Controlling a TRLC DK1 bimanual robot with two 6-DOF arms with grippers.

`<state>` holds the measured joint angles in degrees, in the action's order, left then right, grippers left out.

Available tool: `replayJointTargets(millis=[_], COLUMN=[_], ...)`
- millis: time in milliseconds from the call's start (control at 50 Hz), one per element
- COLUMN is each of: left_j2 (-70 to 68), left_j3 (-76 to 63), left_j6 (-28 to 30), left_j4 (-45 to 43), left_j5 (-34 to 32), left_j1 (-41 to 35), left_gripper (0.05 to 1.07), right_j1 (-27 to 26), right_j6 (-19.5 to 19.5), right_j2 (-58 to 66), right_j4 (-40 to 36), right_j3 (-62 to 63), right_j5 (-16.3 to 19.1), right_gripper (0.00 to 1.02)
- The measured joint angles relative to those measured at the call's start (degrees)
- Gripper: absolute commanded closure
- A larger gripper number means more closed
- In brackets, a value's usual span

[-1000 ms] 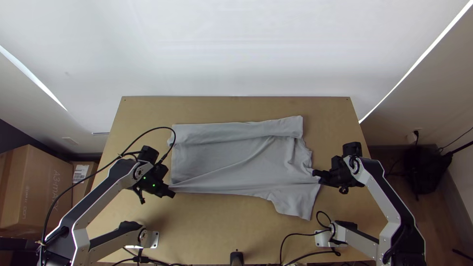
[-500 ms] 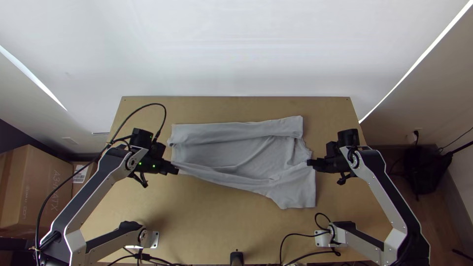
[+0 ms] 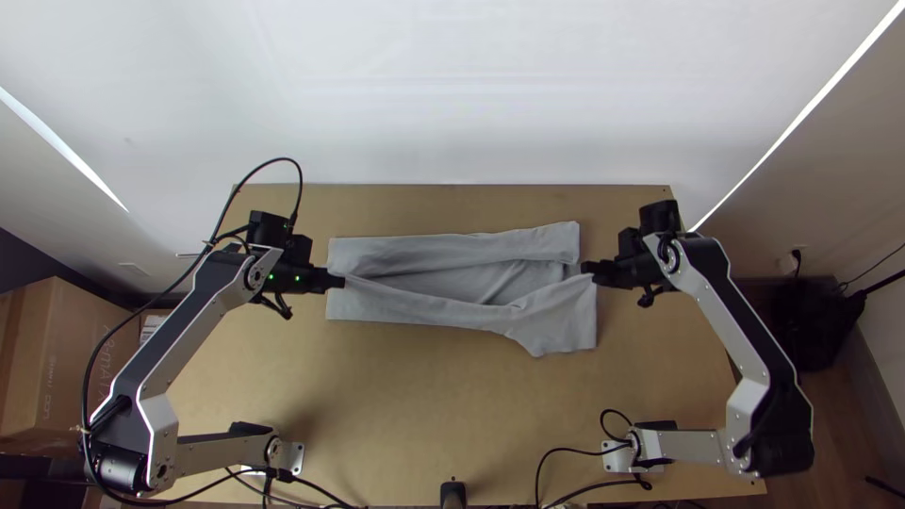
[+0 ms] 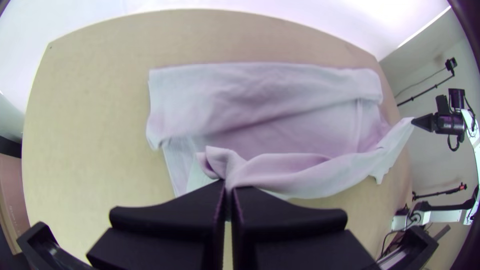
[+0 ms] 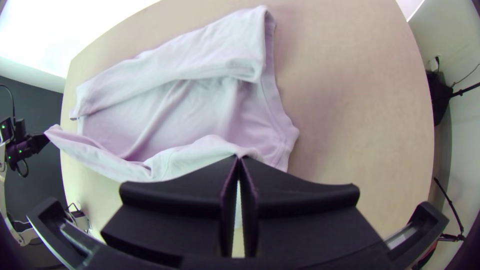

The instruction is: Fold the t-shirt

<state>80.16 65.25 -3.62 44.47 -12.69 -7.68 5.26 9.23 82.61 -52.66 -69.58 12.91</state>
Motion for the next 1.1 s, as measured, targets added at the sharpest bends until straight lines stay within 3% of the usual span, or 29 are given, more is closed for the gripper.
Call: replayJointTargets(millis=[640, 1100], left_j2=[12.94, 19.69], left_j3=[8.17, 9.44], left_j6=[-1.79, -2.91], left_j4=[-7.19, -13.75], left_j5=[0.00, 0.00], left_j1=[6.91, 7.32], left_gripper=[1.05, 1.04], right_j1=[-0.24, -1.36], right_j6=[0.66, 1.90], right_j2=[25.09, 42.14], right_j4=[0.76, 0.57], right_j3=[-25.00, -42.99], right_j5=[-0.02, 0.00], right_gripper=[1.00, 0.97])
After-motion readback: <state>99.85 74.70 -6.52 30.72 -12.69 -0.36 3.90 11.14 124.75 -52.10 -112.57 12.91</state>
